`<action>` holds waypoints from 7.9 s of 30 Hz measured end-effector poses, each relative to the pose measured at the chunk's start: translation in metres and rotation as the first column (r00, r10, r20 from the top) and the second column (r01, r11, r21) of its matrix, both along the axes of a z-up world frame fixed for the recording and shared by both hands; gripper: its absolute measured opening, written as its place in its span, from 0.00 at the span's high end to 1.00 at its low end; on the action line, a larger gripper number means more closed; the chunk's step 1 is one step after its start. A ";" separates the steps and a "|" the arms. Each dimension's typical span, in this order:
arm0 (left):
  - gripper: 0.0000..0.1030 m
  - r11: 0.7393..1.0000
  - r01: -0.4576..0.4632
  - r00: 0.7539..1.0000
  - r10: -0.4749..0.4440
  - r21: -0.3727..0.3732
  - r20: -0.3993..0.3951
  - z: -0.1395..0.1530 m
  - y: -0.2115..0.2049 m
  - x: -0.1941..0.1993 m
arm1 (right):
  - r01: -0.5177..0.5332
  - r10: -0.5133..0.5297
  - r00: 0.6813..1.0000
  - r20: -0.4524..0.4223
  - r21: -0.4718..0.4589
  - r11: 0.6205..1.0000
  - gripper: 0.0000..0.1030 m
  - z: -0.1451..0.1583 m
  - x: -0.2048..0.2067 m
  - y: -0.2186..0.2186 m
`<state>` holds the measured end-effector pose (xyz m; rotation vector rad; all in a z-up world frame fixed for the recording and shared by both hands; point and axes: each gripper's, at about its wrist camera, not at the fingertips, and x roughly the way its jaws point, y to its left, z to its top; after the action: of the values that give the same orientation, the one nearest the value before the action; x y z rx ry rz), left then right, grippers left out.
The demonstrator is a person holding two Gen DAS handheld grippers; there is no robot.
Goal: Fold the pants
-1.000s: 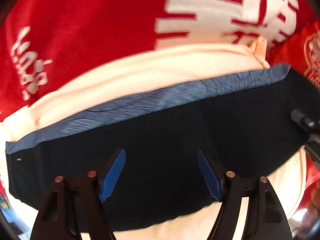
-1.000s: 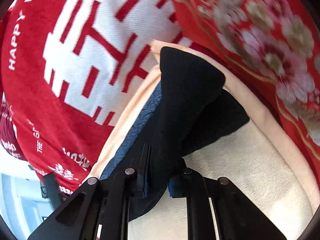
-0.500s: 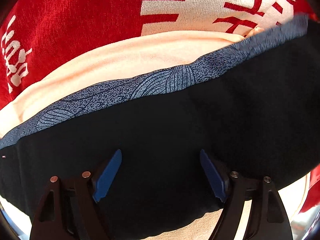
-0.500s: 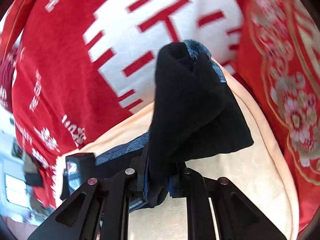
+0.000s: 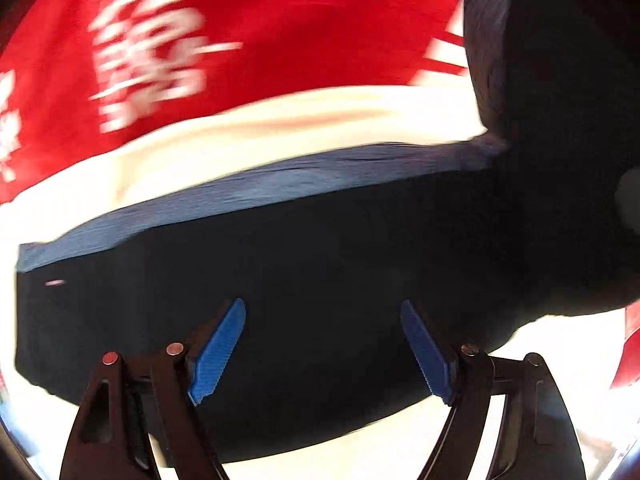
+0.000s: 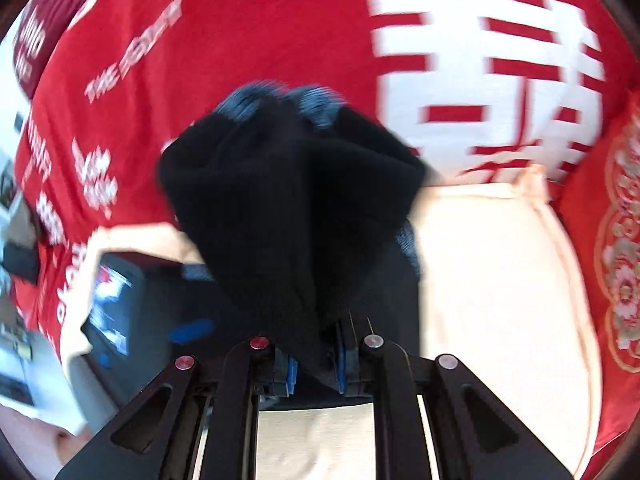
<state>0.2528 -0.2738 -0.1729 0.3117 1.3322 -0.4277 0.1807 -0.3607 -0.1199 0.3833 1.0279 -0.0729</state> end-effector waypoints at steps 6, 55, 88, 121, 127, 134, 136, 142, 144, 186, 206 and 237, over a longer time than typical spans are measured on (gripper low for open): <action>0.21 0.987 -0.130 0.991 0.127 0.091 0.039 -0.003 0.120 0.024 | -0.167 0.120 0.960 -0.251 -0.172 0.971 0.71 -0.079 0.029 0.104; 0.60 0.995 0.008 0.988 -0.023 -0.098 -0.155 -0.015 0.071 0.006 | 0.398 -0.231 0.917 -0.326 0.684 0.612 0.95 -0.139 -0.053 -0.027; 0.12 0.986 -0.162 0.984 0.165 0.041 -0.071 -0.041 0.040 0.052 | 0.058 0.005 0.956 -0.294 0.204 0.977 0.88 -0.105 0.052 -0.070; 0.01 0.982 -0.186 0.977 0.190 0.043 -0.094 -0.043 0.076 0.015 | -0.016 0.097 0.938 -0.332 0.240 0.971 0.34 -0.079 0.015 -0.007; 0.01 0.981 -0.192 0.976 0.192 0.014 -0.102 -0.030 0.107 0.007 | -0.036 0.109 0.937 -0.331 0.219 0.975 0.33 -0.068 0.022 0.025; 0.01 0.961 -0.276 0.957 0.277 0.015 -0.087 -0.021 0.175 0.002 | -0.152 0.203 0.933 -0.297 0.184 0.971 0.33 -0.060 0.063 0.076; 0.01 0.950 -0.311 0.946 0.313 0.034 -0.080 -0.022 0.201 0.000 | -0.195 0.231 0.918 -0.322 0.139 0.971 0.33 -0.064 0.076 0.093; 0.01 0.914 -0.404 0.910 0.406 0.048 -0.084 -0.021 0.257 -0.005 | -0.265 0.233 0.856 -0.461 -0.005 0.964 0.63 -0.093 0.089 0.120; 0.01 0.906 -0.422 0.901 0.424 0.043 -0.089 -0.022 0.272 -0.008 | -0.258 0.242 0.862 -0.445 0.025 0.966 0.73 -0.087 0.087 0.118; 0.01 0.865 -0.501 0.858 0.497 -0.001 -0.133 -0.050 0.325 0.017 | -0.272 0.269 0.847 -0.458 0.062 0.960 0.13 -0.092 0.074 0.145; 0.01 0.495 -0.721 0.684 0.622 -0.485 -0.381 -0.076 0.459 0.018 | -0.360 0.332 0.831 -0.446 0.024 0.933 0.00 -0.108 0.064 0.189; 0.65 0.927 -0.372 0.895 0.370 -0.042 0.250 -0.028 0.328 0.049 | -0.280 0.416 0.850 -0.323 0.391 0.877 0.00 -0.053 0.142 0.202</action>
<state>0.3019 0.0542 -0.2010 0.1056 1.1084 -0.0566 0.3230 -0.1585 -0.1724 0.4897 1.5121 0.3778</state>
